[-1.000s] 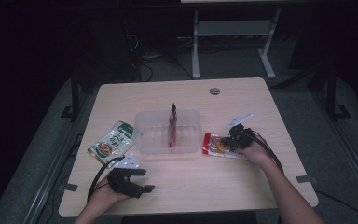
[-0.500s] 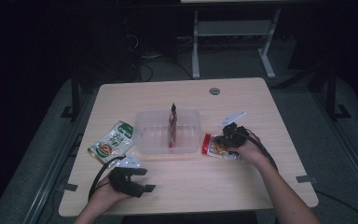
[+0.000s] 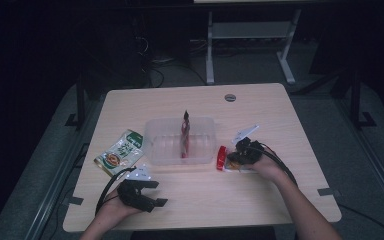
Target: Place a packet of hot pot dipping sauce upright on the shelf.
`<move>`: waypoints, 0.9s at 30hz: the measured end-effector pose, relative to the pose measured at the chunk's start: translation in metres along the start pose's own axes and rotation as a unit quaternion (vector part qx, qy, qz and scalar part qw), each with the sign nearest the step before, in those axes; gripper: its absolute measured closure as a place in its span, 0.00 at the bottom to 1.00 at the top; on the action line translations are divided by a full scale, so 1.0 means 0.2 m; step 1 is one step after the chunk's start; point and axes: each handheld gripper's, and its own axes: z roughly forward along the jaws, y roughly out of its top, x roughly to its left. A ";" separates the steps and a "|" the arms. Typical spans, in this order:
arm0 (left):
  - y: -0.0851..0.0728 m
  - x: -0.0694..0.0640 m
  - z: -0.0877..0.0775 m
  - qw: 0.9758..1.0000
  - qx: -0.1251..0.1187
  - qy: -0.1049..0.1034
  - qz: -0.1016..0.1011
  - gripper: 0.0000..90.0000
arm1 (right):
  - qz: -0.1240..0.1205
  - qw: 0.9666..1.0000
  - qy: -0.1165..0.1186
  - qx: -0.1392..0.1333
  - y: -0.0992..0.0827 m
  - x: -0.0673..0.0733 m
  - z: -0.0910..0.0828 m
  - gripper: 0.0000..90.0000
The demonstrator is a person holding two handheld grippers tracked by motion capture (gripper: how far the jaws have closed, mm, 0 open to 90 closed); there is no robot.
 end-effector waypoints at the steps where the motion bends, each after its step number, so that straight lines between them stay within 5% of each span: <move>1: 0.00 0.00 0.00 1.000 -0.001 0.000 -0.002 0.29 | 0.000 1.000 0.005 0.000 0.00 0.01 0.00 1.00; 16: 0.00 0.00 -0.01 1.000 -0.003 0.002 0.000 0.29 | -0.091 0.993 0.064 0.028 0.02 0.21 0.02 1.00; 27: 0.00 0.00 0.00 1.000 -0.002 0.000 0.001 0.29 | -0.122 0.989 0.085 0.019 0.08 0.37 0.08 1.00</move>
